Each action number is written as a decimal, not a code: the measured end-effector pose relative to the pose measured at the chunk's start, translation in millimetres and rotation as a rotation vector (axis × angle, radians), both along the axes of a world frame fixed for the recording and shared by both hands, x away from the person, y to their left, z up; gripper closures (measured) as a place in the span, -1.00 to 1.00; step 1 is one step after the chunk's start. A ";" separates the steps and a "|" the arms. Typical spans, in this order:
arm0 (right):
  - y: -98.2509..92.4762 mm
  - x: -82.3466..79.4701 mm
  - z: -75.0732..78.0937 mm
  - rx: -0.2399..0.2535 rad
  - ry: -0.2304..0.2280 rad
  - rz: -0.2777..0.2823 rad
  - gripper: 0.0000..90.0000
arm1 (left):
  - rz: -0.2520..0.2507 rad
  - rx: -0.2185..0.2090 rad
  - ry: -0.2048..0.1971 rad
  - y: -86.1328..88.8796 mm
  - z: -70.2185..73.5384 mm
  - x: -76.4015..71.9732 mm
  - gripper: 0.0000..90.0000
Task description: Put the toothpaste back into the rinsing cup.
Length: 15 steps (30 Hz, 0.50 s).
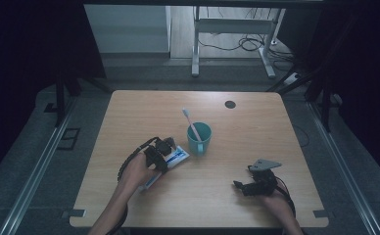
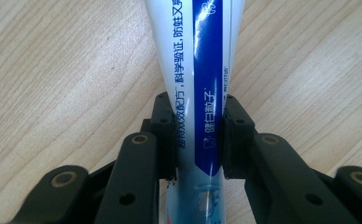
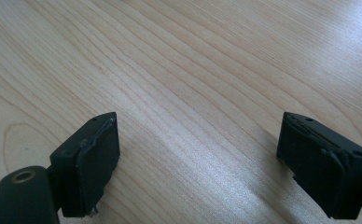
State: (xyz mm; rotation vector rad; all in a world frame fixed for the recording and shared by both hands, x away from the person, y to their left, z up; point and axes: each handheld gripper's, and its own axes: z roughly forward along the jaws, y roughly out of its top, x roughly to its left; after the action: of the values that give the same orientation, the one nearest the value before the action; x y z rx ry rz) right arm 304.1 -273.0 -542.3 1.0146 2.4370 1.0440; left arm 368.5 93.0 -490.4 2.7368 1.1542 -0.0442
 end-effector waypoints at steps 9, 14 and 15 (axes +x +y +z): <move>0.0 0.0 0.0 0.000 0.000 0.000 -0.70 | 0.008 -0.067 -0.038 10.4 4.3 -4.1 0.61; 0.0 0.0 0.0 0.000 0.000 0.000 -0.70 | 0.007 -0.108 -0.070 15.1 9.1 -8.1 0.61; 0.1 0.0 0.0 0.000 0.000 0.000 -0.70 | 0.007 -0.114 -0.075 16.3 10.6 -8.8 0.61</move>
State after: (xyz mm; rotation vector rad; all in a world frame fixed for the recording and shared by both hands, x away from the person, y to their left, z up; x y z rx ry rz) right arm 304.1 -272.9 -542.3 1.0142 2.4367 1.0445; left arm 359.7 109.3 -479.9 2.6114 1.1056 -0.0062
